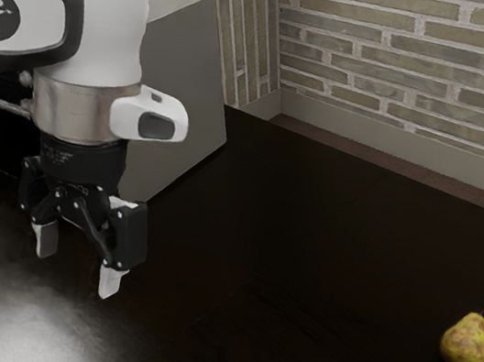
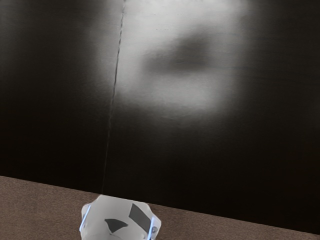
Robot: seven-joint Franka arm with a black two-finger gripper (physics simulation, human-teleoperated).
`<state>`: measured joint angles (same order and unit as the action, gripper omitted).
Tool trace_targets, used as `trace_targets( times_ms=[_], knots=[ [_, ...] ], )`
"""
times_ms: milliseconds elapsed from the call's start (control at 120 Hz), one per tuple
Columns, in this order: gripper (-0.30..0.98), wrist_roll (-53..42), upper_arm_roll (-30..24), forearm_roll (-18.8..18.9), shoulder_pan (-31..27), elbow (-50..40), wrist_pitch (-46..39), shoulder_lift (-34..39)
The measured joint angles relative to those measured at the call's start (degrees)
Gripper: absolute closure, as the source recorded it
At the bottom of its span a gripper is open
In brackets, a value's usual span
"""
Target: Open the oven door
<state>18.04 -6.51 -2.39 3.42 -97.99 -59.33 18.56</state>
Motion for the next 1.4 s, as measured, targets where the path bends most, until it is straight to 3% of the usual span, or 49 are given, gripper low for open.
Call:
trace_targets(
  times_ms=[192,300,408,467,550,658,725,800,883,1017,1125,1275,1400],
  knots=[
    [0.00,8.3,0.5,-1.9,-0.5,1.5,-15.1,-1.4],
    [0.00,11.9,5.4,-1.9,-1.4,1.3,-19.1,1.9],
    [0.00,15.0,7.9,-2.1,-15.8,-10.4,-25.0,14.4],
    [0.00,17.0,8.4,-2.1,-19.6,-19.8,-32.2,19.2],
    [0.00,21.0,11.8,1.3,-19.8,-27.1,-43.5,23.0],
    [0.00,28.0,14.9,6.3,-20.4,-29.0,-55.0,23.5],
    [0.00,31.8,17.6,9.2,-20.0,-29.0,-60.4,22.0],
    [0.00,35.7,23.2,13.9,-15.8,-29.0,-64.9,20.9],
    [0.00,39.4,24.5,16.4,-17.3,-28.9,-69.3,18.2],
    [0.00,44.4,24.4,15.4,-19.7,-27.8,-74.8,13.2],
    [0.00,47.4,22.6,12.4,-23.1,-26.6,-77.5,11.1],
    [0.00,50.8,18.4,8.9,-26.3,-26.0,-80.1,9.2],
    [0.00,53.0,12.4,7.3,-33.5,-25.6,-81.6,7.8]
  ],
)
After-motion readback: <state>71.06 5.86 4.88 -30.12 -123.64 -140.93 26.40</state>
